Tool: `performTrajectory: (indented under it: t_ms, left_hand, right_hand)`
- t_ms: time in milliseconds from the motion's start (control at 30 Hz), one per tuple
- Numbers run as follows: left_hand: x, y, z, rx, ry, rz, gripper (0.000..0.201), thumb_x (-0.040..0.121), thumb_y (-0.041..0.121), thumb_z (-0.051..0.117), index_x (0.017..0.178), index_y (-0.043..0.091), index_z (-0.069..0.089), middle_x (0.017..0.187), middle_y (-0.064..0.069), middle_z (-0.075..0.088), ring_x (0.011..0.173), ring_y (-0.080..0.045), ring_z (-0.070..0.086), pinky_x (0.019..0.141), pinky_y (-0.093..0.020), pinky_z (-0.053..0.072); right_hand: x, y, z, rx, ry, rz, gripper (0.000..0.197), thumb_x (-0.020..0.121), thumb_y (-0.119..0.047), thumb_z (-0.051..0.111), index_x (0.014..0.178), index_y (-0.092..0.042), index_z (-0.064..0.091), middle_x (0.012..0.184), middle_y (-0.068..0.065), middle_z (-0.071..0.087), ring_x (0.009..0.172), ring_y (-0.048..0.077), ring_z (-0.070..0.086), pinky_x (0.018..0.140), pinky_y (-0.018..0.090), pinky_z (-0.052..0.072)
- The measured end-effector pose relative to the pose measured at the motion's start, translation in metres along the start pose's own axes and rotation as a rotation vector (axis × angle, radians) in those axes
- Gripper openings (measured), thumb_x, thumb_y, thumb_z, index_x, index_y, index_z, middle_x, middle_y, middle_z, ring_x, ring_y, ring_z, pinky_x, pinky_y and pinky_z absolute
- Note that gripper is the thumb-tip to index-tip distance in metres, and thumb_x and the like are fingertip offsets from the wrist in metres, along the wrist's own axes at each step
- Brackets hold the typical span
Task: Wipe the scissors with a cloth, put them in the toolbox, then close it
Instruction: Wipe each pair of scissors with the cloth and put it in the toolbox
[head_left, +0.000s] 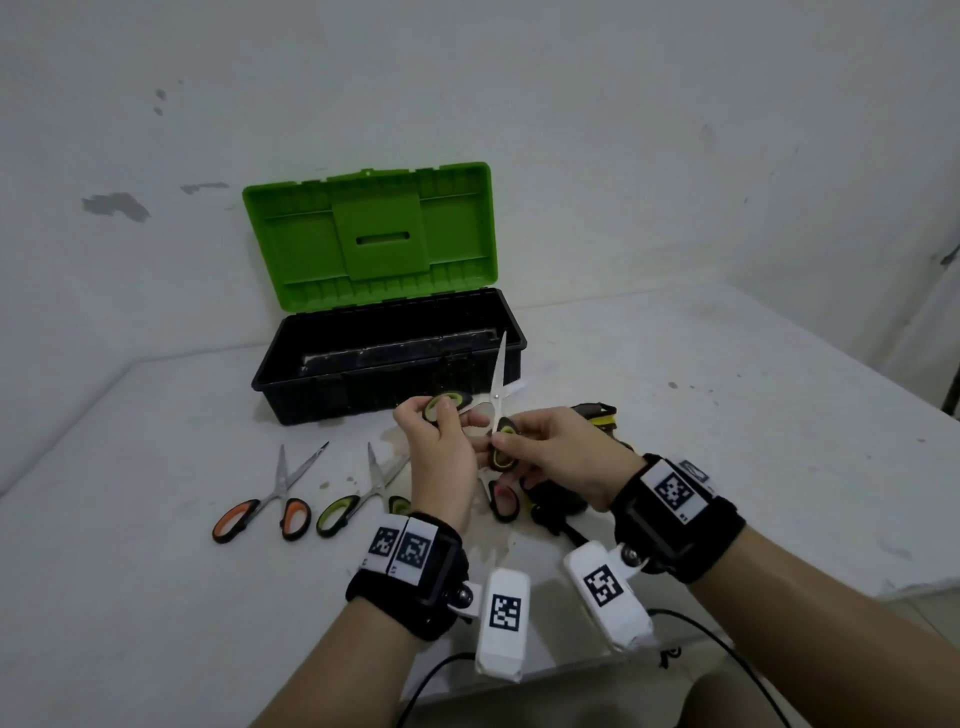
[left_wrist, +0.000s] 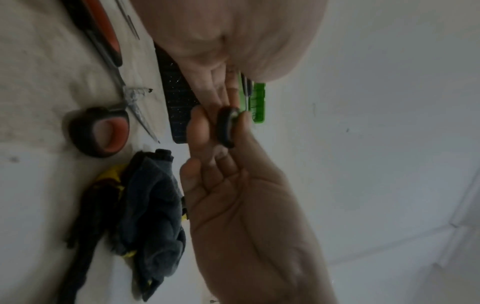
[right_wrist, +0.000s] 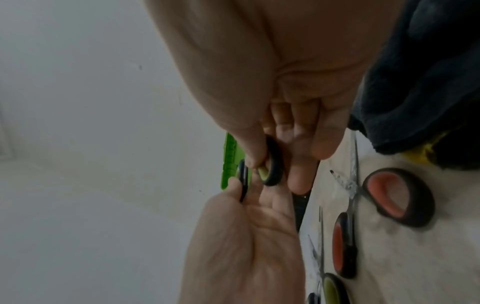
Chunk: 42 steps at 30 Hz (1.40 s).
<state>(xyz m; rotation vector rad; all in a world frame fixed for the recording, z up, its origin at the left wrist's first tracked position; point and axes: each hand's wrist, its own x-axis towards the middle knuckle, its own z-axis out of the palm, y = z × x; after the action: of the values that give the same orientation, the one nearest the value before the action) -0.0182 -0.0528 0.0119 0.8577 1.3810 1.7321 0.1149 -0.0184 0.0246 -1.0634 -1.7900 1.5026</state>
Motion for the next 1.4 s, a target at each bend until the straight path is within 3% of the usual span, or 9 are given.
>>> performTrajectory:
  t_ms: [133,367,533,633,800,933,1033,1133,1400]
  left_hand:
    - [-0.002,0.007,-0.006,0.026,-0.02,-0.004,0.013,0.103,0.021,0.047,0.113,0.015,0.04,0.108,-0.008,0.058,0.076,-0.011,0.073,0.067,-0.027,0.06]
    - [-0.001,0.005,-0.022,0.107,-0.057,0.007,0.031,0.09,0.034,0.073,0.102,0.008,0.063,0.096,-0.013,0.073,0.078,-0.017,0.074,0.065,-0.021,0.057]
    - [-0.002,0.006,-0.021,-0.035,-0.064,-0.057,0.032,0.089,0.022,0.075,0.105,-0.001,0.059,0.093,-0.019,0.074,0.08,-0.022,0.077,0.064,-0.022,0.058]
    - [-0.002,0.003,-0.021,-0.077,-0.073,-0.101,0.031,0.09,0.014,0.074,0.107,-0.006,0.056,0.097,-0.022,0.073,0.083,-0.025,0.077,0.069,-0.027,0.06]
    - [-0.004,-0.002,-0.018,-0.136,-0.099,-0.138,0.023,0.094,0.011,0.067,0.105,-0.006,0.058,0.101,-0.018,0.074,0.088,-0.027,0.076,0.078,-0.032,0.062]
    - [-0.007,-0.001,-0.011,-0.219,-0.09,-0.187,0.019,0.094,0.008,0.067,0.106,-0.005,0.058,0.1,-0.019,0.075,0.09,-0.027,0.076,0.084,-0.036,0.061]
    - [-0.009,-0.002,-0.006,-0.228,-0.097,-0.205,0.02,0.092,0.007,0.069,0.104,-0.004,0.058,0.1,-0.02,0.075,0.091,-0.027,0.076,0.083,-0.034,0.061]
    - [-0.011,-0.003,0.001,-0.217,-0.115,-0.194,0.014,0.091,0.002,0.069,0.099,-0.002,0.058,0.098,-0.021,0.075,0.091,-0.027,0.076,0.081,-0.034,0.061]
    - [-0.013,-0.004,0.003,-0.133,-0.186,-0.152,0.009,0.09,-0.005,0.067,0.093,-0.001,0.059,0.091,-0.016,0.077,0.09,-0.023,0.076,0.076,-0.026,0.06]
  right_hand:
    - [0.002,0.003,0.0,0.022,0.045,-0.017,0.013,0.094,-0.016,0.064,0.099,-0.007,0.071,0.079,0.004,0.073,0.067,0.013,0.069,0.057,0.018,0.05]
    - [0.009,0.002,-0.004,0.018,0.281,-0.101,0.019,0.091,-0.018,0.068,0.108,-0.009,0.067,0.076,0.008,0.071,0.062,0.015,0.066,0.062,0.028,0.052]
    - [0.012,0.009,0.004,0.018,0.386,-0.124,0.03,0.087,-0.022,0.074,0.099,-0.01,0.05,0.078,0.025,0.068,0.059,0.019,0.067,0.06,0.034,0.048]
    - [0.012,0.012,0.004,-0.008,0.417,-0.148,0.029,0.086,-0.02,0.075,0.09,-0.01,0.048,0.064,0.012,0.06,0.056,0.019,0.065,0.053,0.026,0.047]
    - [0.014,0.016,0.0,-0.061,0.504,-0.206,0.018,0.079,-0.021,0.08,0.076,-0.012,0.065,0.071,0.003,0.072,0.063,0.022,0.068,0.069,0.047,0.06]
    - [0.01,0.01,-0.003,-0.101,0.558,-0.217,0.019,0.076,-0.034,0.082,0.081,-0.017,0.074,0.074,-0.001,0.074,0.069,0.015,0.071,0.074,0.036,0.059]
    - [0.007,0.007,-0.005,-0.217,0.56,-0.175,0.035,0.07,-0.052,0.081,0.082,-0.021,0.072,0.072,-0.005,0.071,0.066,0.01,0.064,0.065,0.024,0.053]
    - [0.007,0.008,-0.009,-0.24,0.585,-0.125,0.04,0.069,-0.05,0.083,0.081,-0.015,0.069,0.068,-0.004,0.066,0.058,0.006,0.054,0.057,0.018,0.044]
    - [0.009,0.016,-0.012,-0.136,0.471,-0.032,0.05,0.064,-0.055,0.077,0.072,-0.006,0.072,0.072,0.02,0.069,0.057,0.015,0.053,0.057,0.031,0.044]
